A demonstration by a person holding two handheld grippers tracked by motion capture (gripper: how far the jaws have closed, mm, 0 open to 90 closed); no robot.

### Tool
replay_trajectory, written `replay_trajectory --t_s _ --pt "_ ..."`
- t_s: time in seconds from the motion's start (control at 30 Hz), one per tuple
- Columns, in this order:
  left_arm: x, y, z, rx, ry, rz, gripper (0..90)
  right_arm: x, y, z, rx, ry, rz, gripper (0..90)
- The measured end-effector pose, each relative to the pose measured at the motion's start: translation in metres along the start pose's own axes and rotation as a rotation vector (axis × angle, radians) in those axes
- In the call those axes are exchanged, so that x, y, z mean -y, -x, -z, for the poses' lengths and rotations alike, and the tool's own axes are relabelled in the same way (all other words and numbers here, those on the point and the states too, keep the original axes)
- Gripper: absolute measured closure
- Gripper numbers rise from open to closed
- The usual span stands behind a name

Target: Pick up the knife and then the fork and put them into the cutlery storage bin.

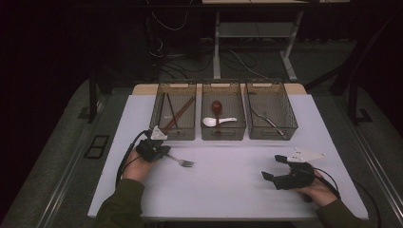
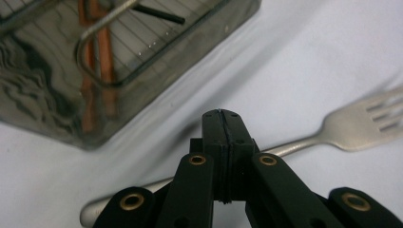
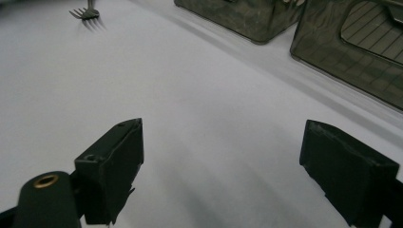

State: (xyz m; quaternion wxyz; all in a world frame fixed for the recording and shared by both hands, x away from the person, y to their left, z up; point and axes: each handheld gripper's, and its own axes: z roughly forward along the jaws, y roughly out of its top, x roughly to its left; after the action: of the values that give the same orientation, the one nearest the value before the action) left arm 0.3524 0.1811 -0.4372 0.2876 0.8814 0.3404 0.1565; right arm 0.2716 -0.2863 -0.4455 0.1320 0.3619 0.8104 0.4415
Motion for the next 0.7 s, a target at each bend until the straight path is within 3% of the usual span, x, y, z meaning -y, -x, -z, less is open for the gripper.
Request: replay_trajectory --t_s 0.17,0.47,0.63,0.7 --pt "0.009 0.004 0.010 0.021 -0.025 0.009 88.8 0.000 0.001 0.001 0.000 0.006 0.000 14.5" --pt "0.027 0.018 0.027 0.122 -0.036 0.021 88.9 -0.001 0.001 0.001 -0.009 0.016 0.000 14.5" --pt "0.033 0.033 0.033 0.183 -0.024 0.016 88.9 -0.001 0.001 0.001 -0.013 0.017 -0.001 14.5" --pt "0.032 0.036 0.035 0.172 0.004 0.012 88.8 -0.001 0.000 0.001 -0.015 0.018 -0.001 14.5"
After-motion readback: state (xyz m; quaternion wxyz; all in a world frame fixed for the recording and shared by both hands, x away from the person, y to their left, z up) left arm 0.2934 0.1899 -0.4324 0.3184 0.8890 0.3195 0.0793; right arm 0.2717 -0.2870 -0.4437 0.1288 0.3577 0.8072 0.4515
